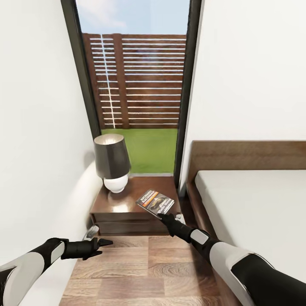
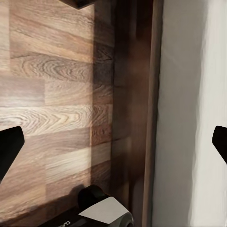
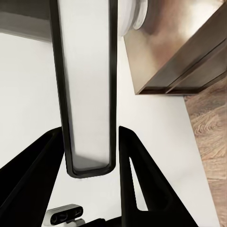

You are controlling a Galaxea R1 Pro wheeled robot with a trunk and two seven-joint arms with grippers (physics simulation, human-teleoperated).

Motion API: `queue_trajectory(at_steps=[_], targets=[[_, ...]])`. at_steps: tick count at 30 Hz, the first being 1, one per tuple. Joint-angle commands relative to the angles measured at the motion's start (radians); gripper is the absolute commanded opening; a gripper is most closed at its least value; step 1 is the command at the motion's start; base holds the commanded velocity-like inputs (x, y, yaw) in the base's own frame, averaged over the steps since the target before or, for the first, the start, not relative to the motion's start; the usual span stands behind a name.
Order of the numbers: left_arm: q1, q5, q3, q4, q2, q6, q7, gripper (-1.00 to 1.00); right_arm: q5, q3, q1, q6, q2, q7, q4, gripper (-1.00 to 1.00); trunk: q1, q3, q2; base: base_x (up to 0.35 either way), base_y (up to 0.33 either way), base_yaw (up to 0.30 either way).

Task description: In the bedroom, move the book from the bed onto either nightstand, and place the two sandals side by side next to the bed.

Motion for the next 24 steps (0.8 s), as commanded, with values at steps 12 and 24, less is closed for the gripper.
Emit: queue_trajectory(at_steps=[12,24], targets=[[0.000,-0.007,0.007,-0.001,0.000,0.009,-0.005,1.00,-0.011,0.006,-0.001,0.004,0.000,0.003,0.002,-1.00,0.000,-0.001,0.000,0.151,-0.013,0.000],[0.000,-0.007,0.007,-0.001,0.000,0.009,-0.005,1.00,-0.011,0.006,-0.001,0.004,0.000,0.003,0.002,-1.00,0.000,-0.001,0.000,0.139,-0.001,0.000]])
